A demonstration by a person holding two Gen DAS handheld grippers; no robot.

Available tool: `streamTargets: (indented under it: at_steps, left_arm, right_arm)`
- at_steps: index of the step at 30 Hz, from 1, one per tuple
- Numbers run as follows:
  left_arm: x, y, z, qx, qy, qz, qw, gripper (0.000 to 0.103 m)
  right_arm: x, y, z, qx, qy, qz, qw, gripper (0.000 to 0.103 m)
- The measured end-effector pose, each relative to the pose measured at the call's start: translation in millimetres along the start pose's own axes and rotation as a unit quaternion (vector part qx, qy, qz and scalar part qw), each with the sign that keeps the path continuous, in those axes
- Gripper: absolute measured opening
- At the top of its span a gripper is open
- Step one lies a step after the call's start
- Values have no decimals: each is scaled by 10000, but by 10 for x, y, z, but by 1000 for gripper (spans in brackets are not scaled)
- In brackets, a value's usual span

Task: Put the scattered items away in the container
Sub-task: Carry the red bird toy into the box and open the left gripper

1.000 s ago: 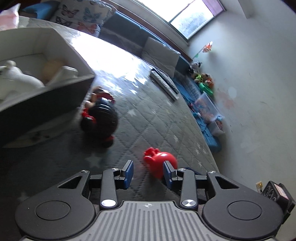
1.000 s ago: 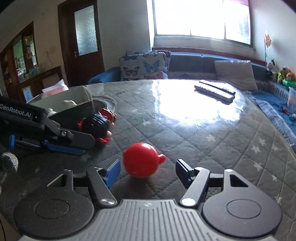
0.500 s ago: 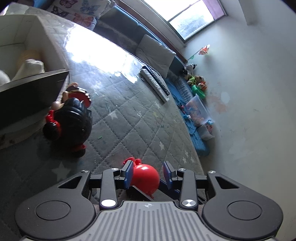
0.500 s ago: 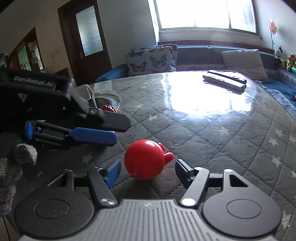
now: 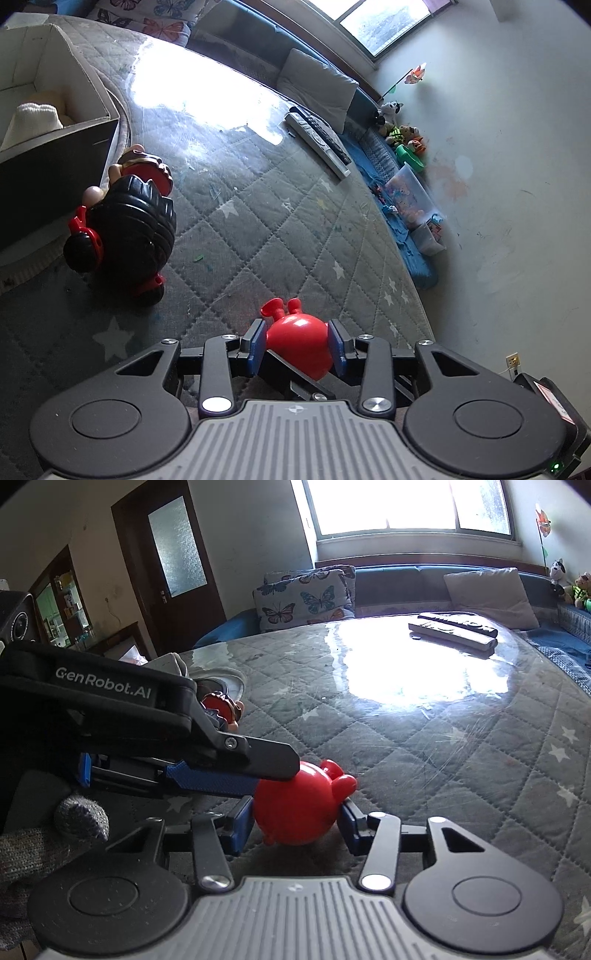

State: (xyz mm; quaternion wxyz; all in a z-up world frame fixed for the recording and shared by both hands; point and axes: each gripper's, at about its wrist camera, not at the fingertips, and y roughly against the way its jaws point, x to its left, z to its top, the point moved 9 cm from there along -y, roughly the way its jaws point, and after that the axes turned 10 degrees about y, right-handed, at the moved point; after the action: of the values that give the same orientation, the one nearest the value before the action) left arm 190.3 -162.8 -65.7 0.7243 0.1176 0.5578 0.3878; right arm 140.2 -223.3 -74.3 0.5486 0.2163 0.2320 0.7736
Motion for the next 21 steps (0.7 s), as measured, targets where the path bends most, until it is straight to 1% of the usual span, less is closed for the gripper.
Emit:
streamTargets:
  at_steps: [4, 10, 16, 21]
  left_arm:
    - [29, 21, -41, 23, 59, -34, 10000, 40]
    - [69, 183, -87, -103, 69, -91, 9999, 40]
    - [160, 514, -66, -364, 148, -213, 9990, 40]
    - [280, 914, 47, -712, 260, -288, 9967, 40]
  right_arm:
    - [17, 24, -10, 3, 92, -23, 10000, 49]
    - [134, 83, 0, -39, 253, 37, 9997, 49]
    - [388, 175, 89, -129, 519, 160, 9984, 49]
    - [752, 244, 294, -305, 895, 342, 9949, 49]
